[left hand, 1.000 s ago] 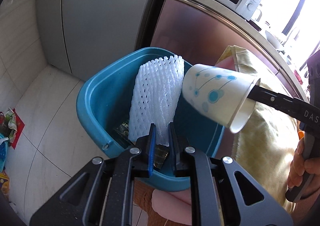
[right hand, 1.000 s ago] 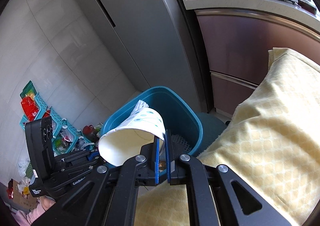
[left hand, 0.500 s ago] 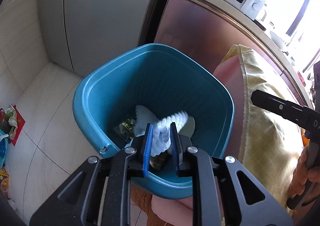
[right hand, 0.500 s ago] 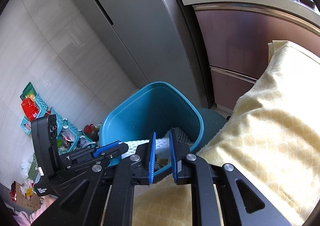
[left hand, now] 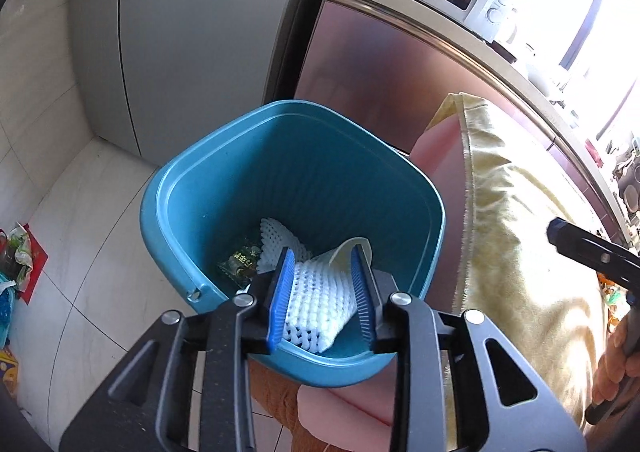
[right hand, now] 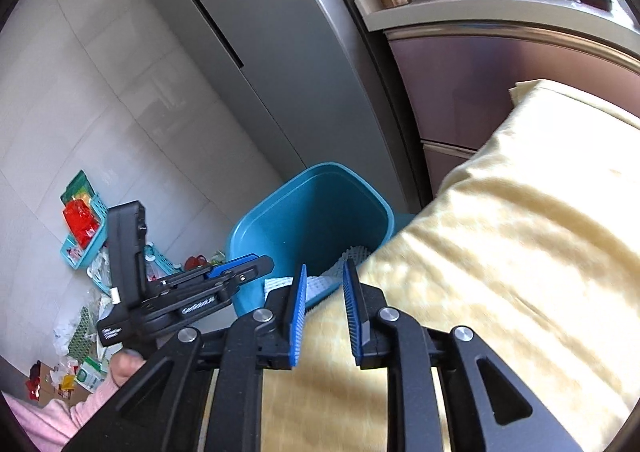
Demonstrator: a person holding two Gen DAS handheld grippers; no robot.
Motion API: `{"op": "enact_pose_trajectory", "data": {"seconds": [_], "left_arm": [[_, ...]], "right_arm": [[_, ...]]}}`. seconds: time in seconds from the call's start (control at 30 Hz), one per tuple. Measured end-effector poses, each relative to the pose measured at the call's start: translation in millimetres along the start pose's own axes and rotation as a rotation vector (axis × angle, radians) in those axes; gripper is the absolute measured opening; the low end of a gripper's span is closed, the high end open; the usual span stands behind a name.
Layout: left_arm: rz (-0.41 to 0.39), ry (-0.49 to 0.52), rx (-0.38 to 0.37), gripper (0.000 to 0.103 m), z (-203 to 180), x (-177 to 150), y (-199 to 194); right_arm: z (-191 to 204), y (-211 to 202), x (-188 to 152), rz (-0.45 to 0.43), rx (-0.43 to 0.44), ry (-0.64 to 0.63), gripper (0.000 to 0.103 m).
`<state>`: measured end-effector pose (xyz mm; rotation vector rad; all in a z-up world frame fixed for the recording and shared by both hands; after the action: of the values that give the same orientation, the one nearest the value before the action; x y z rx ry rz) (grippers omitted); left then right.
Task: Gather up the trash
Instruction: 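Move both open tools back over the table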
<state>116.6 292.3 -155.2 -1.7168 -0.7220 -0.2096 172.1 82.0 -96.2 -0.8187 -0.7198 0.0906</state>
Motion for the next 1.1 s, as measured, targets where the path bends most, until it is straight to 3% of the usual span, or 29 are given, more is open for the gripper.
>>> {"op": "enact_pose_trajectory", "data": {"seconds": [0.2, 0.33, 0.5, 0.87, 1.1], "left_arm": [[-0.052, 0.054, -0.036, 0.033, -19.3, -3.0, -16.6], [-0.108, 0.159, -0.099, 0.036, -57.2, -10.0, -39.3], [-0.121, 0.275, -0.182, 0.039, -111.4, -19.9, -53.7], [-0.033, 0.501, -0.369, 0.039, -240.1, -54.3, -47.1], [0.02, 0.581, -0.421, 0.04, -296.0, -80.0, -36.8]], "right_arm": [[-5.5, -36.7, -12.8, -0.059, -0.005, -0.001, 0.022], [-14.3, -65.8, -26.2, -0.11, -0.052, -0.003, 0.031], [-34.3, -103.8, -49.9, -0.179, -0.134, 0.028, 0.032], [-116.6, -222.8, -122.1, -0.375, -0.41, 0.243, 0.032], [-155.8, -305.2, -154.8, -0.537, -0.648, 0.335, 0.032]]}}
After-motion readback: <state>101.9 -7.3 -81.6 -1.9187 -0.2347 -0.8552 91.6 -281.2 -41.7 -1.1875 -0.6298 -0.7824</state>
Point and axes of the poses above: each gripper's, at about its wrist camera, not at the fingertips, and y roughly the way its jaws point, z to its left, x to its top, the point moved 4 cm from there along y, roughly the way its jaws point, and after that the axes turned 6 degrees about z, right-handed, at the moved point
